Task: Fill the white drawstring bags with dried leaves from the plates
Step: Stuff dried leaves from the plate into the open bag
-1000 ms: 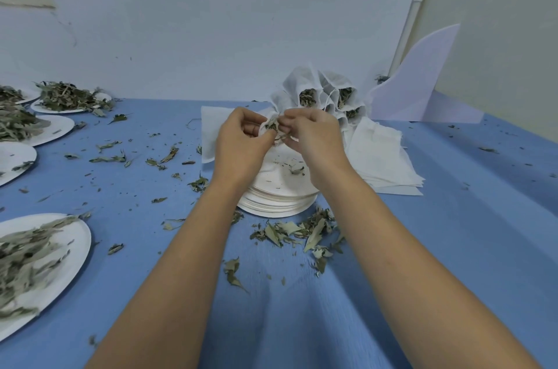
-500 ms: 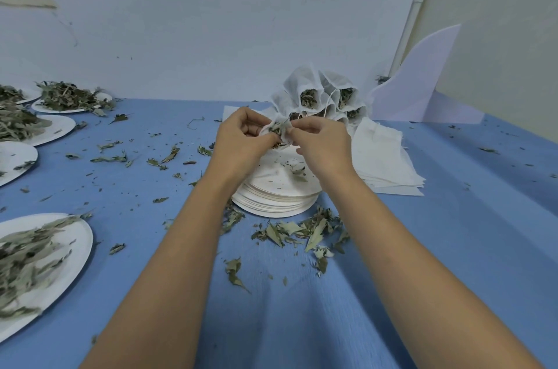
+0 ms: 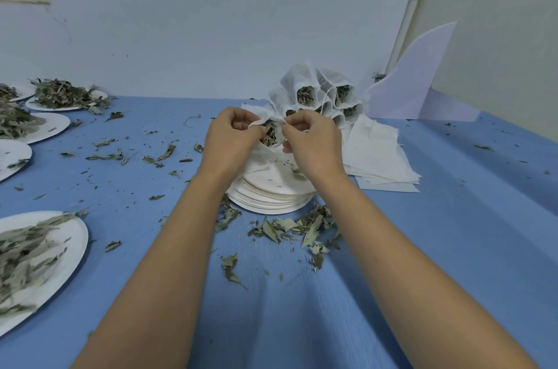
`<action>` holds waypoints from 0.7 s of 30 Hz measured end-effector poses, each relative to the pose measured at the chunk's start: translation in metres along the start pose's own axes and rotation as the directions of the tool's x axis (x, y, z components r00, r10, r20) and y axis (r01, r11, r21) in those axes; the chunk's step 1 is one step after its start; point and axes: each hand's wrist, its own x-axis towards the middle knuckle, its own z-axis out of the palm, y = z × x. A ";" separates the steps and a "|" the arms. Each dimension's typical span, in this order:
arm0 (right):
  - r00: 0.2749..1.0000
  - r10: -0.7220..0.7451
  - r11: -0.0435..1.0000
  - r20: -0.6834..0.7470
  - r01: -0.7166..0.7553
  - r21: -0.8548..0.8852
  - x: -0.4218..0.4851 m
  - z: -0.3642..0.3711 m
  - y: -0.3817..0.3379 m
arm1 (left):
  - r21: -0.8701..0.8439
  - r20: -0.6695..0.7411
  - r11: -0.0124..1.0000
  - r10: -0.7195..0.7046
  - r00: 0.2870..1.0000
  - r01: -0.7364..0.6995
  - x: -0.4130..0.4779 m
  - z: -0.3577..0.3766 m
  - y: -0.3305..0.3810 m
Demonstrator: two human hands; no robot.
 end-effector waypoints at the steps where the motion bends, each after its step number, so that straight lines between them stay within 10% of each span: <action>1: 1.000 0.011 1.000 0.007 -0.011 0.022 0.000 0.000 0.001 | -0.016 0.003 1.000 -0.007 1.000 0.007 0.000 0.000 0.000; 12: 0.952 0.005 0.966 0.305 -0.083 0.244 0.003 -0.003 -0.004 | 0.220 -0.268 0.966 0.193 0.944 -0.135 -0.001 0.006 -0.007; 17: 0.917 0.069 0.980 0.392 0.010 -0.197 0.016 -0.028 0.005 | 0.132 -0.269 0.988 0.113 0.956 -0.080 0.000 0.005 -0.004; 21: 0.732 0.282 0.857 0.620 0.099 -0.506 0.018 -0.046 0.004 | 0.028 -0.247 0.999 0.038 0.968 -0.032 0.002 0.006 -0.001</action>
